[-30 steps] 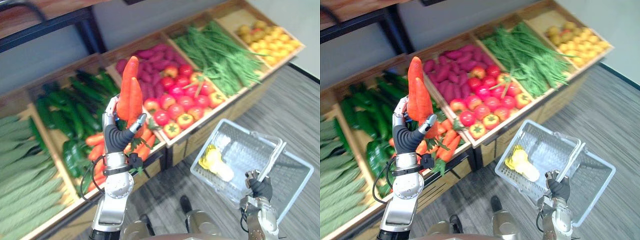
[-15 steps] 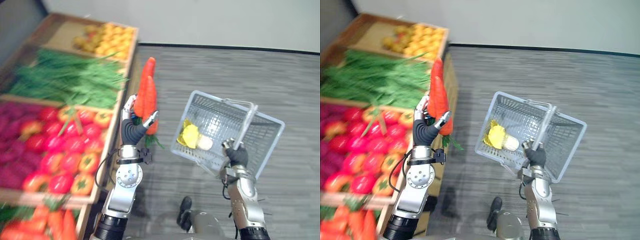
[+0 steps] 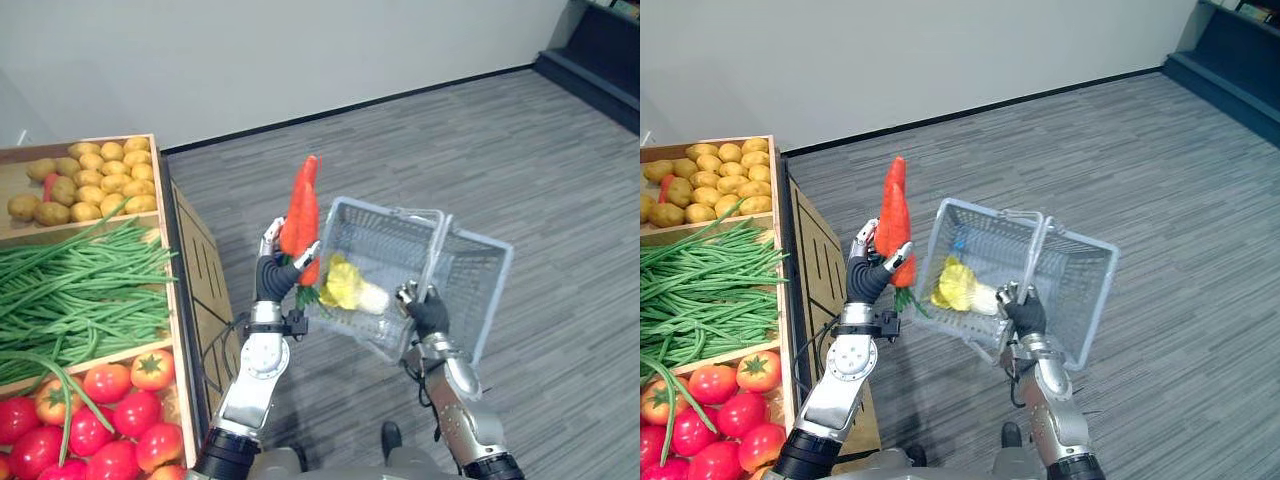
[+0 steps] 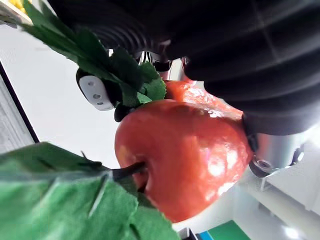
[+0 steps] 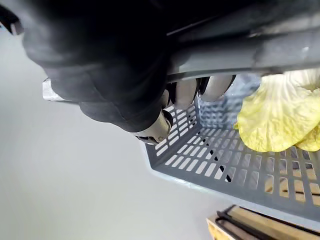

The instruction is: Pick vegetable in the basket

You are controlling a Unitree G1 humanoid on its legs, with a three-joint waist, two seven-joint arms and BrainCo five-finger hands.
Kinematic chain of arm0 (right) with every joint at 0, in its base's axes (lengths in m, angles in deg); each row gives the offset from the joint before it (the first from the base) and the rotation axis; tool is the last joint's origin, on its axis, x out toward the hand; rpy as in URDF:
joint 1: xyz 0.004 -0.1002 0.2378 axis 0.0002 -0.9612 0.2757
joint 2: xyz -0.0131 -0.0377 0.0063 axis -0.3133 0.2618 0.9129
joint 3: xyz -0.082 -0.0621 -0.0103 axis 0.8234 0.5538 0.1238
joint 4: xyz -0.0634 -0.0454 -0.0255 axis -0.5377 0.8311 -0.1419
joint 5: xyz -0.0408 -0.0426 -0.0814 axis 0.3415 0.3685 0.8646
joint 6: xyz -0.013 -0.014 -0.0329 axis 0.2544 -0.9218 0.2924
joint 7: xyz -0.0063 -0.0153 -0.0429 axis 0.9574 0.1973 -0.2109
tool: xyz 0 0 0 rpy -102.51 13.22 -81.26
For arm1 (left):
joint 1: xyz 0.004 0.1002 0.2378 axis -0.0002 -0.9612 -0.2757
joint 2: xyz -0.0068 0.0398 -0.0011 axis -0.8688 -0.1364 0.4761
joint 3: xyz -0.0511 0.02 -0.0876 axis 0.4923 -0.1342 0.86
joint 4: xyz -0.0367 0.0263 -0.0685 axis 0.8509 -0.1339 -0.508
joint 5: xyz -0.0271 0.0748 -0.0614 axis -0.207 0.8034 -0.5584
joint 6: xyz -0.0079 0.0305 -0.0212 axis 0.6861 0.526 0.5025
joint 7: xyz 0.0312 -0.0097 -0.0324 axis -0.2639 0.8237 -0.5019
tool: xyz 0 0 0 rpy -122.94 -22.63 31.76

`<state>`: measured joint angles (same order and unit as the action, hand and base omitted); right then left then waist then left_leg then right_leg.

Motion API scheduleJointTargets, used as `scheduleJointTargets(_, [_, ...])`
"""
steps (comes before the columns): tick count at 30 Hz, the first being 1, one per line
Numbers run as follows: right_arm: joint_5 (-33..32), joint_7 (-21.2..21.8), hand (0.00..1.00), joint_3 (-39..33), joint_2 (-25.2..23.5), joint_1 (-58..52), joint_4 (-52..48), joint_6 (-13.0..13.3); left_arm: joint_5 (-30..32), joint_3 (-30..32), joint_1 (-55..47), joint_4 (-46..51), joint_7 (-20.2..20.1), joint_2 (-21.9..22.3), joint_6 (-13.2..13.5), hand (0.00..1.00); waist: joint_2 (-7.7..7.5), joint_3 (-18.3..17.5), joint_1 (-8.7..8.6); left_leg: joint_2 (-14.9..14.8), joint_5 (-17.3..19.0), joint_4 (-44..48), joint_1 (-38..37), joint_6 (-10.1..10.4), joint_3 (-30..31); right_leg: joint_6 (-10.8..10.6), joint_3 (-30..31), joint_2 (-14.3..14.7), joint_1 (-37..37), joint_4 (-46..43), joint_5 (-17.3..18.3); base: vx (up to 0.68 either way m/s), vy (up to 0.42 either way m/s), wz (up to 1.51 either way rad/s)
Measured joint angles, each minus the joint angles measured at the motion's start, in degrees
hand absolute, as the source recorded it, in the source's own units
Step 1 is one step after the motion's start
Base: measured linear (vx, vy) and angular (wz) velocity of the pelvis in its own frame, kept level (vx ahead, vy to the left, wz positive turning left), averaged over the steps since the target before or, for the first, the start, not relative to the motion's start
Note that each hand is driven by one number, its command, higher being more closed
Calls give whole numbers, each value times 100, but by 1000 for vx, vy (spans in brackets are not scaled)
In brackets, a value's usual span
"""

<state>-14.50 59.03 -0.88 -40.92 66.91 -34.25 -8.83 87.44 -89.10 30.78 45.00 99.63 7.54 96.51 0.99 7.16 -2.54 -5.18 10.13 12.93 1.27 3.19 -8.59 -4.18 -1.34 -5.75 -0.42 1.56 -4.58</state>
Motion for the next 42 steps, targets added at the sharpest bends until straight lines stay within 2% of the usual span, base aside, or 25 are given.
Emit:
scheduleJointTargets(5, [-229, 150, 100, 361, -8, -4, -89, -24, -399, -369, 0, -526, -255, 3, -152, 100, -10, -149, 1, 21, -45, -265, -191, -1, -23, 1, 30, 1, -54, 7, 0, 54, 14, -1])
scheduleJointTargets(11, [-481, 148, 100, 870, 4, -4, -126, -31, -512, -601, 9, -1333, -373, -21, -319, 100, -113, -305, -1, 54, -181, -500, -253, -37, -15, 8, 31, -45, -29, 16, 5, 2, 12, 3])
scheduleJointTargets(12, [-525, 148, 100, 972, 8, -4, -126, -32, -520, -606, 10, -1446, -372, -23, -358, 0, -121, -326, 4, 53, -199, -531, -270, -29, -15, 17, 36, -40, -32, 16, 10, 0, 0, 0])
scheduleJointTargets(15, [-710, 148, 100, 1200, 16, -4, -126, -37, -522, -595, 24, -1680, -363, -61, -416, 0, -161, -360, 9, 54, -281, -649, -308, -4, -4, 131, 72, -32, -28, 19, 89, -39, -26, 0])
scheduleJointTargets(18, [-947, 151, 100, 1342, 17, -3, -126, -42, -499, -596, 26, -1840, -364, -136, -479, 0, -192, -380, 10, 51, -341, -720, -318, 31, 16, 139, 77, -10, -28, 52, 106, -51, -41, 2])
scheduleJointTargets(19, [-1088, 155, 100, 1441, 16, -1, -126, -42, -495, -588, 28, -1950, -362, -148, -495, 0, -228, -403, 13, 49, -365, -746, -317, 55, 29, 84, 86, -10, -30, 58, 159, -49, -43, 3])
scheduleJointTargets(24, [-1146, 197, 100, 1636, 21, -1, -126, -58, -483, -518, 35, -2006, -348, -149, -601, 0, -288, -446, 14, -4, -498, -954, -397, 136, 81, 85, 45, 55, -37, 52, 182, -33, -45, 5])
scheduleJointTargets(33, [-1056, 272, 100, 1494, 53, -13, -126, -79, 197, -477, 91, -1953, -352, -153, -600, 0, -290, -448, 7, -17, -586, -1094, -522, 159, 134, 83, -26, 69, -136, 57, 181, -1, -3, 4])
scheduleJointTargets(42, [-773, 279, 100, 813, -7, -218, -97, -81, 640, -489, 73, -1083, -448, -266, -537, 0, -288, -447, 14, 16, -597, -1098, -505, 144, 272, 59, -151, 59, -191, 59, 198, -12, 1, 7])
